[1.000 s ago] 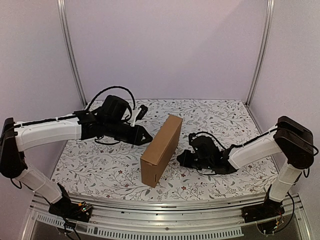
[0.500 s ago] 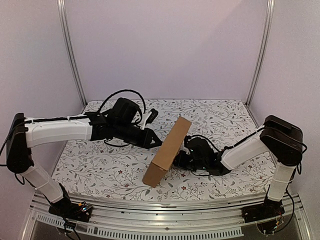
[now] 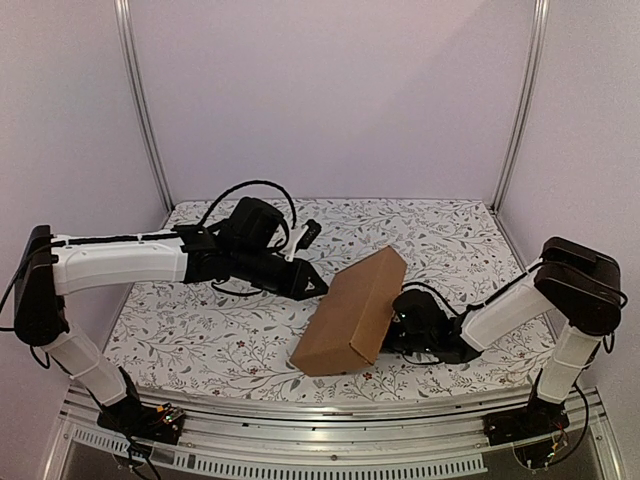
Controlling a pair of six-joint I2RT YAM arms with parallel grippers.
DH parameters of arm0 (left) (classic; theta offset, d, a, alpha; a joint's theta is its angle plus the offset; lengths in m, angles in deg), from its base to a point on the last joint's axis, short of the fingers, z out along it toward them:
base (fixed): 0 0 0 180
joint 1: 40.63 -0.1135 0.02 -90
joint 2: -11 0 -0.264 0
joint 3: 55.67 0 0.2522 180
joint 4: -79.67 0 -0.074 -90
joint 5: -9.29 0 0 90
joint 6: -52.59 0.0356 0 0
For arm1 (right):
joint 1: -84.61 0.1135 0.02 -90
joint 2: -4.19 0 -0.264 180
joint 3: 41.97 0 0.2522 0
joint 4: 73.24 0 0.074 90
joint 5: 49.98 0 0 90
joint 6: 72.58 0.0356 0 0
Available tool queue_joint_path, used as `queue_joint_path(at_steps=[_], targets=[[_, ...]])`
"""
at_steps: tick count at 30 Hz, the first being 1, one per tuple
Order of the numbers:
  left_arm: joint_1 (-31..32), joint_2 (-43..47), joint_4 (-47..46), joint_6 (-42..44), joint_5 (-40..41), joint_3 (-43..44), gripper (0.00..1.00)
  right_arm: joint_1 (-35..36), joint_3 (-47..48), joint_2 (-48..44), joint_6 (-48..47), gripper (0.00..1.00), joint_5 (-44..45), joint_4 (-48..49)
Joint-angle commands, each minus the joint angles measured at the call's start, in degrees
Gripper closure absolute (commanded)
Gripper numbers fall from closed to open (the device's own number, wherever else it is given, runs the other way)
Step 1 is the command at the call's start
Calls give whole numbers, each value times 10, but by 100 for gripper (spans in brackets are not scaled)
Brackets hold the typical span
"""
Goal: Fold the paper box
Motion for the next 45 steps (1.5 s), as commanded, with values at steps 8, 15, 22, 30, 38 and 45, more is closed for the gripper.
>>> queue_joint_path(at_steps=[8, 15, 22, 30, 38, 45], targets=[[2, 1, 33, 26, 57, 6, 76, -6, -102, -141, -21, 95, 59, -65], [-12, 10, 29, 21, 82, -27, 69, -6, -118, -239, -47, 85, 97, -169], [-25, 21, 21, 16, 115, -60, 52, -6, -102, -329, -99, 78, 137, -284], [-64, 38, 11, -12, 159, -114, 44, -6, -78, -344, -133, 86, 105, -299], [-86, 11, -5, -26, 156, -144, 65, -5, -22, -245, -145, 97, 55, -269], [-91, -35, -19, -26, 120, -138, 75, -1, 37, -161, -149, 98, 44, -254]])
